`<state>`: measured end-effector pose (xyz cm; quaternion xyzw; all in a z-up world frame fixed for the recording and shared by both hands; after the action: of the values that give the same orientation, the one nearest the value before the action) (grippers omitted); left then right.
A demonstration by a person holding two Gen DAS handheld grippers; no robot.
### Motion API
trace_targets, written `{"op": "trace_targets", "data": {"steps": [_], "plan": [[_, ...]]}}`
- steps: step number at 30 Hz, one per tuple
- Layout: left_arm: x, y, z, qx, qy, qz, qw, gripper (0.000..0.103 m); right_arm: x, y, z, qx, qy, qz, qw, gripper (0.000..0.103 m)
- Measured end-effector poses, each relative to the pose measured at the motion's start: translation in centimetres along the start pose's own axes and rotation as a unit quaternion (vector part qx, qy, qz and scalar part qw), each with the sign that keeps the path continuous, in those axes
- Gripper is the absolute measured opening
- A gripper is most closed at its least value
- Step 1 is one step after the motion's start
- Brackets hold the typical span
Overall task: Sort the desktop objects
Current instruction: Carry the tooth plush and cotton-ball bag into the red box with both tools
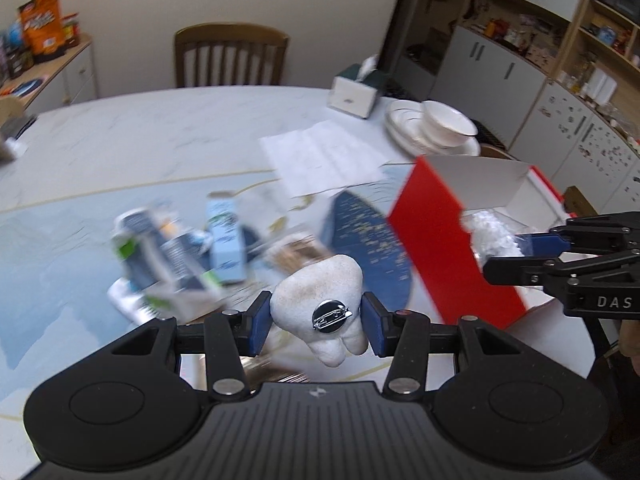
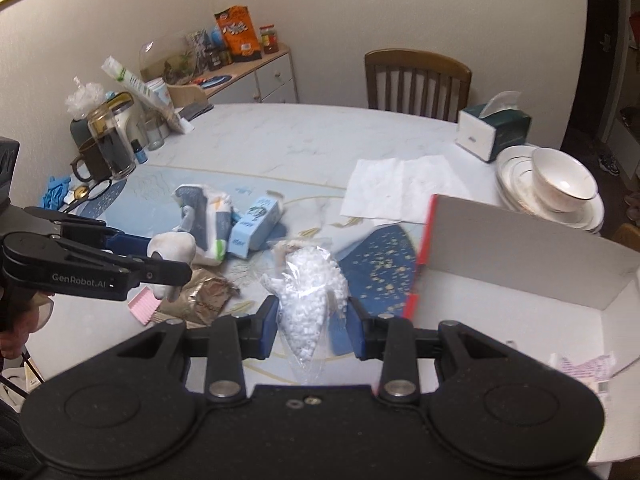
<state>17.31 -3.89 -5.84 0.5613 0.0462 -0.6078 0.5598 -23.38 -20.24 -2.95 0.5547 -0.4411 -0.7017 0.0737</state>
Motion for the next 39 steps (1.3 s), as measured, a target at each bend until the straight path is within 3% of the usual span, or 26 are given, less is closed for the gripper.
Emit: {"op": "trace_targets", "data": {"steps": [22, 39], "plan": [[6.2, 0.5, 16.1, 0.112, -0.044, -0.019, 0.9925, 0.047, -3.9, -5.8, 10.9, 0.044, -0.051, -0.007, 0.998, 0.035], [14.9, 1.7, 21.0, 0.171, -0.014, -0.068, 0.9828, 0.047, -0.7, -6.9, 19.4, 0.065, -0.092, -0.059, 0.992, 0.035]]}}
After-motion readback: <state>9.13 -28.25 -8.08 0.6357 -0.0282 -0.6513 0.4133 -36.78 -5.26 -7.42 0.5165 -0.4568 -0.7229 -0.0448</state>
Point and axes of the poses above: each gripper's, at about its wrist camera, not at the fingertips, and x roughly the way its jaws point, z to its right, y to its top, the point moved 6 cm from there along x, roughly the way its jaws point, and after that the axes turned 14 degrees about -x, right-handed, at the moved point
